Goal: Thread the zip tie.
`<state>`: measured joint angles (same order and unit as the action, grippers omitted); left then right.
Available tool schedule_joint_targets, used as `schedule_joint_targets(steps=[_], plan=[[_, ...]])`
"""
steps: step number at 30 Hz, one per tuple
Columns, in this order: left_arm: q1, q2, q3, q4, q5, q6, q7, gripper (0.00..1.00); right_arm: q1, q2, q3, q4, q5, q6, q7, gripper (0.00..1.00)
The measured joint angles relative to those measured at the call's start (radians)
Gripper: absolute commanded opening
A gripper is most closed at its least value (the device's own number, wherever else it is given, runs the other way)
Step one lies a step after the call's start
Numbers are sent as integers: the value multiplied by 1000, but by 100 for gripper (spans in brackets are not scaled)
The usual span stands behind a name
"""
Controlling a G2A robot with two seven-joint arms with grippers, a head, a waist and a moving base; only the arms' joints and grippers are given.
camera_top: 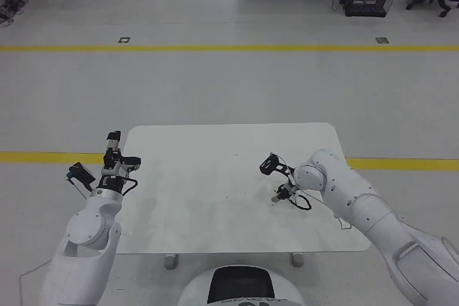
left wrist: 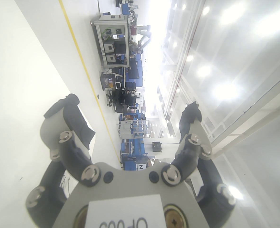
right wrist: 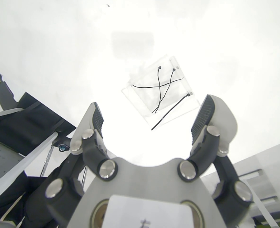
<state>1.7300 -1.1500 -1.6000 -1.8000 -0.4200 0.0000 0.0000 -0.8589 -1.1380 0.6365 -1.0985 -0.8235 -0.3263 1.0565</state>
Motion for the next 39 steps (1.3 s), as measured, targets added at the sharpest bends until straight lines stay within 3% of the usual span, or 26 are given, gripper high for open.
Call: schedule_joint_targets(steps=[20,24,26,28,39], plan=[[0,0,0,0,0,0,0,100,-38,9,19,-40,-62,11,-8,100],[0,0,0,0,0,0,0,100,-46,10,24,-60,-77,22,4,60],[0,0,0,0,0,0,0,100,-50,10,27,-65,-80,24,4,49],[0,0,0,0,0,0,0,100,-53,10,28,-67,-82,24,3,45],[0,0,0,0,0,0,0,100,-54,1,31,-39,-95,6,-20,44]])
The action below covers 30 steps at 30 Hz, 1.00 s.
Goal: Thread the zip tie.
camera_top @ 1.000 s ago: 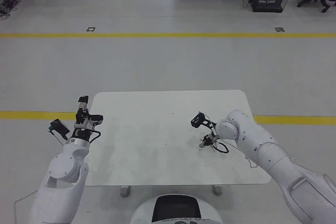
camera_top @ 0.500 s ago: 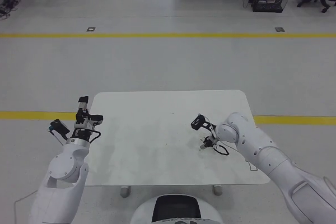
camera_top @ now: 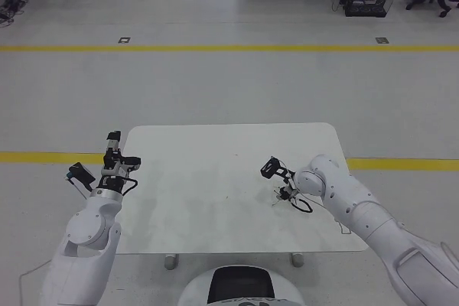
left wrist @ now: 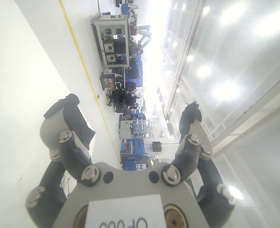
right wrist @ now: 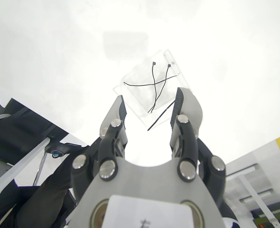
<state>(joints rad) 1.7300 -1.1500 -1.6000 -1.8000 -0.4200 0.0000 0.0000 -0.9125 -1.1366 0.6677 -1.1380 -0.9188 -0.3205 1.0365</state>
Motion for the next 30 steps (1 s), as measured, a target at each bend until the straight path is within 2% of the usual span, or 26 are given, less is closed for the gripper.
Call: schedule_joint_targets(steps=[13,24,28,30], plan=[[0,0,0,0,0,0,0,100,12,-25,-22,78,-15,-20,-57,36],[0,0,0,0,0,0,0,100,38,-51,-55,139,-9,-19,-84,15],[0,0,0,0,0,0,0,100,47,-59,-67,165,-4,-19,-89,9],[0,0,0,0,0,0,0,100,52,-64,-73,178,-1,-19,-93,9]])
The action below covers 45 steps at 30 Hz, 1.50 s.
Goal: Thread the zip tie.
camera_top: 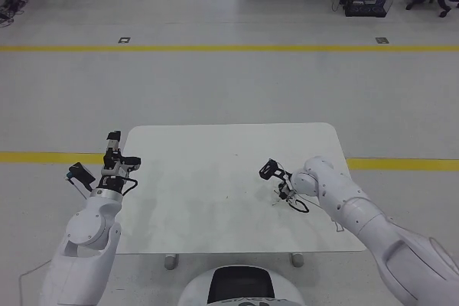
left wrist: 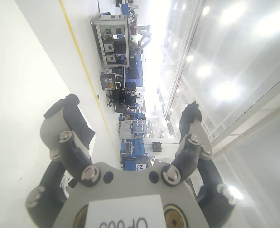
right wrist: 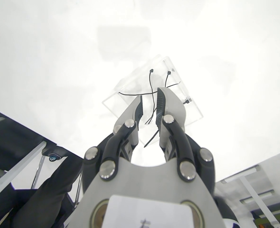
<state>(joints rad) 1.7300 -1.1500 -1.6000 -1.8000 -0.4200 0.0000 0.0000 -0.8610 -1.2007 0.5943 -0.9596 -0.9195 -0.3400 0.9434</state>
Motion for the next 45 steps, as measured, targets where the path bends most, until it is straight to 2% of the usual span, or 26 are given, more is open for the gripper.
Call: schedule_joint_targets(steps=[11,15,24,45], plan=[[0,0,0,0,0,0,0,100,21,-23,-40,66,24,0,-23,9],[0,0,0,0,0,0,0,100,31,-30,-55,86,31,0,-31,3],[0,0,0,0,0,0,0,100,49,-46,-90,131,49,0,-48,12],[0,0,0,0,0,0,0,100,87,-81,-150,212,72,0,-73,14]])
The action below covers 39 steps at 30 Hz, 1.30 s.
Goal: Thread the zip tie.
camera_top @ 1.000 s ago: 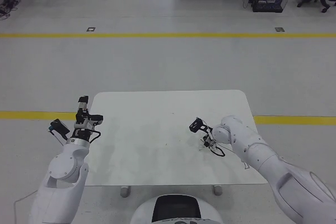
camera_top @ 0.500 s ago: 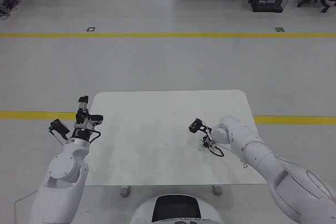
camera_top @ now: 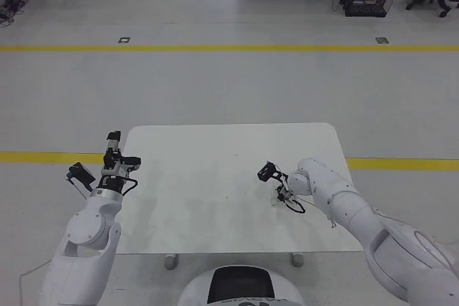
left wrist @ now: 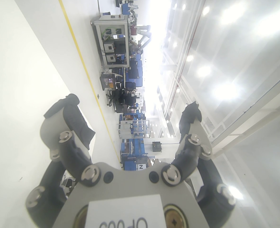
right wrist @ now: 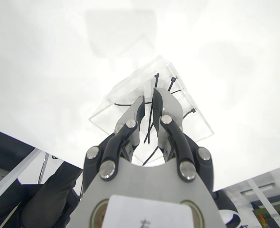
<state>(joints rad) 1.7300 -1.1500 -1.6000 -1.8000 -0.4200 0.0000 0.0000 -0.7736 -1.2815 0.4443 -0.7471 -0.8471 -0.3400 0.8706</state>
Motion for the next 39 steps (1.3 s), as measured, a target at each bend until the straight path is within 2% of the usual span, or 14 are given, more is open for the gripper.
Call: schedule_joint_targets(steps=[14,30,39], plan=[[0,0,0,0,0,0,0,100,6,-8,2,17,-14,0,-12,16],[0,0,0,0,0,0,0,100,-10,2,38,-7,-46,0,-13,18],[0,0,0,0,0,0,0,100,-16,-3,49,-1,-56,0,-4,18]])
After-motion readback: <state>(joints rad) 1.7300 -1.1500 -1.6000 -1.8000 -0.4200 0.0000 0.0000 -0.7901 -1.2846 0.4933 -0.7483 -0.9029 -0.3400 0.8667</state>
